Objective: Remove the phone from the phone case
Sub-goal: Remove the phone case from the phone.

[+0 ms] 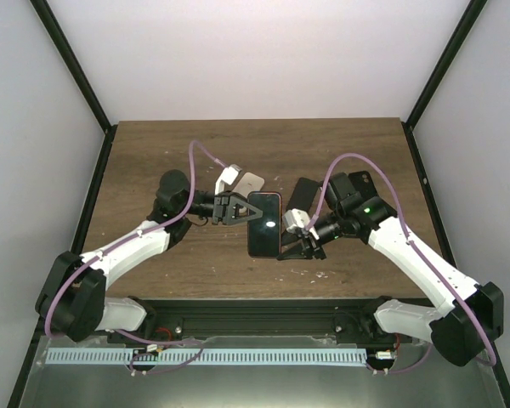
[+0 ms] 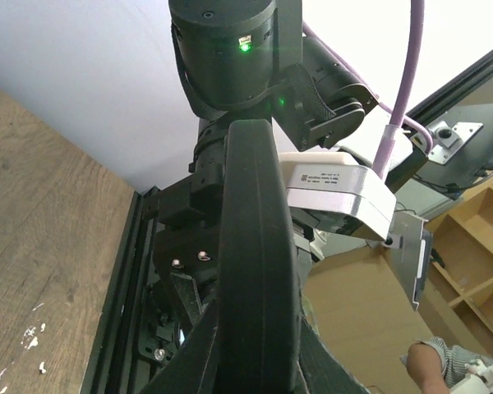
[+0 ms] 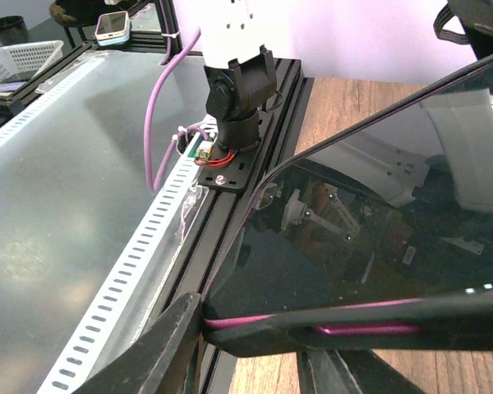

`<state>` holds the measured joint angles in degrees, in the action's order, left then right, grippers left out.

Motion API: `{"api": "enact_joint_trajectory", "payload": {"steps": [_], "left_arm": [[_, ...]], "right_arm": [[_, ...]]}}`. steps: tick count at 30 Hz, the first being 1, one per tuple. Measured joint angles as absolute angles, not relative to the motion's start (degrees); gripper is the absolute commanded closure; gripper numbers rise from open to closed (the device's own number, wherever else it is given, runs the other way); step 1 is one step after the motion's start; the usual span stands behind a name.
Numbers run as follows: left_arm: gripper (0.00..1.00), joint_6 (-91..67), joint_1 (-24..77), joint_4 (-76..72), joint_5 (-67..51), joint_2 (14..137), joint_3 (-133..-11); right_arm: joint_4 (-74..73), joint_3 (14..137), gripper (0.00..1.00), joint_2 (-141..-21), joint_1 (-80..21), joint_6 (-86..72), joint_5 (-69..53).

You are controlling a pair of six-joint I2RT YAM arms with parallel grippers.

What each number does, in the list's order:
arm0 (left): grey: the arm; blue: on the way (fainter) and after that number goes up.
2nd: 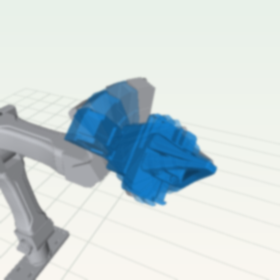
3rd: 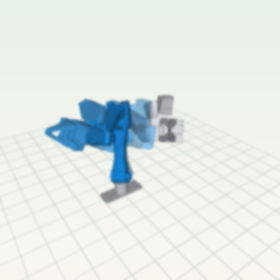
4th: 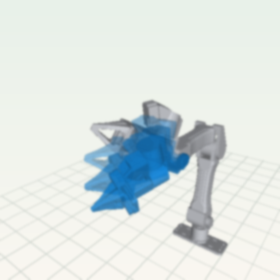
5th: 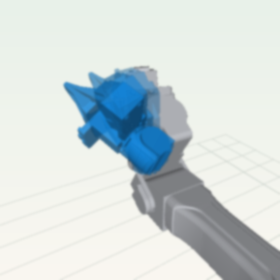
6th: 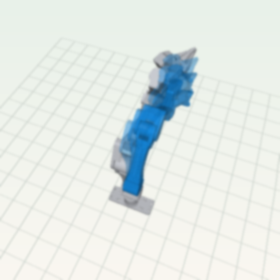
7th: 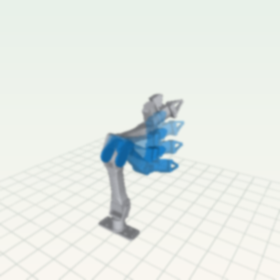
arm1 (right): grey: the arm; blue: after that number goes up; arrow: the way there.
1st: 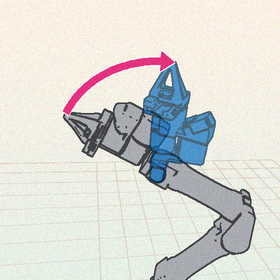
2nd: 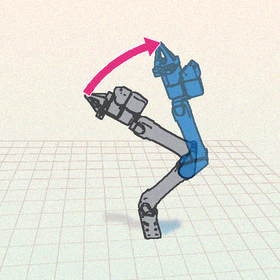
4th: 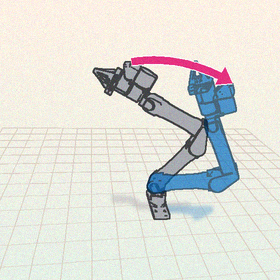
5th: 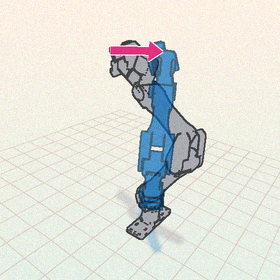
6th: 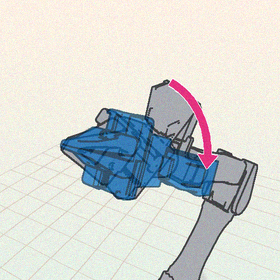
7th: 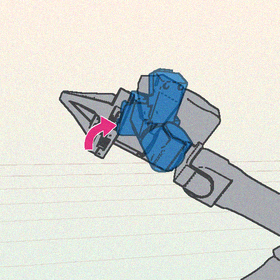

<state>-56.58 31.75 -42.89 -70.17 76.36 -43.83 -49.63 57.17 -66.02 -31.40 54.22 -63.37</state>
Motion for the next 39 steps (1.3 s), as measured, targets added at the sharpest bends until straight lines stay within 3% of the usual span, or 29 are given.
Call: {"api": "enact_joint_trajectory", "payload": {"steps": [23,39], "left_arm": [[1.00,-59.27,31.03,-42.37,-71.02,76.44,-43.81],[1.00,-58.06,29.50,-43.68,-67.57,76.44,-42.89]], "right_arm": [[-43.33,54.43,0.66,-67.40,-32.05,53.41,-61.67],[-40.27,54.28,0.66,-78.41,-25.78,42.19,-71.79]]}}
